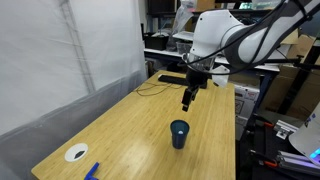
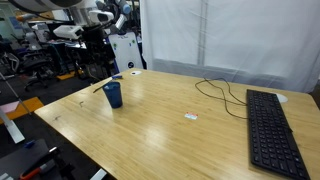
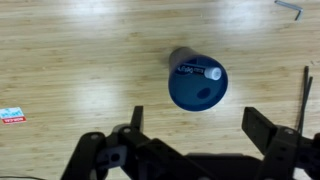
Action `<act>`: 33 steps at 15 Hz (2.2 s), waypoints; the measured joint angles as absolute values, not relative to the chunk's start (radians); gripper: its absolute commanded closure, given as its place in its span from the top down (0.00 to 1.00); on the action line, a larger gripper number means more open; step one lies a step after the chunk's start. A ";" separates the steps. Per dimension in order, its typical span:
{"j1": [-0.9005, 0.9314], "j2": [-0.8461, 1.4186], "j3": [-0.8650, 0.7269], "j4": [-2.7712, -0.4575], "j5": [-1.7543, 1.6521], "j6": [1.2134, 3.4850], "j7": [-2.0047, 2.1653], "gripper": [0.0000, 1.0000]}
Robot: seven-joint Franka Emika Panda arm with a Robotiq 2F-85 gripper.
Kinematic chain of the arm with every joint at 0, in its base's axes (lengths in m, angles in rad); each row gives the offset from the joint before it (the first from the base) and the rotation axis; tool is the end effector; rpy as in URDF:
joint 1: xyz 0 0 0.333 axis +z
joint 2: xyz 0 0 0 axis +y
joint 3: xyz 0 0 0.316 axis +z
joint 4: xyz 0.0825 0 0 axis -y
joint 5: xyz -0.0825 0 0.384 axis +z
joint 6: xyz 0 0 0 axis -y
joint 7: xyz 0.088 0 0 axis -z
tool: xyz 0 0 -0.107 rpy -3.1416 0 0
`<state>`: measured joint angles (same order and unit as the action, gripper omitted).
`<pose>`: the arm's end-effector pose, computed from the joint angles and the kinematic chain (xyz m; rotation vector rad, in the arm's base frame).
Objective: Move the cup backward
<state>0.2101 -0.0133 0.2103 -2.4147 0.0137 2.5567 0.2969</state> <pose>0.4581 0.2046 0.3299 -3.0691 -0.1734 -0.2205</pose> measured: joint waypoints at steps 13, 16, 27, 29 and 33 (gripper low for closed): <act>0.204 0.111 0.185 -2.381 -0.008 2.556 0.295 1.00; 0.197 0.184 0.164 -2.356 -0.008 2.559 0.261 1.00; 0.204 0.351 0.165 -2.223 -0.006 2.555 0.204 1.00; 0.204 0.361 0.165 -2.219 -0.006 2.555 0.203 0.87; 0.204 0.380 0.166 -2.208 -0.001 2.555 0.193 0.53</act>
<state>0.2040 0.3803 0.1657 -2.2084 -0.0006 2.5548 0.1927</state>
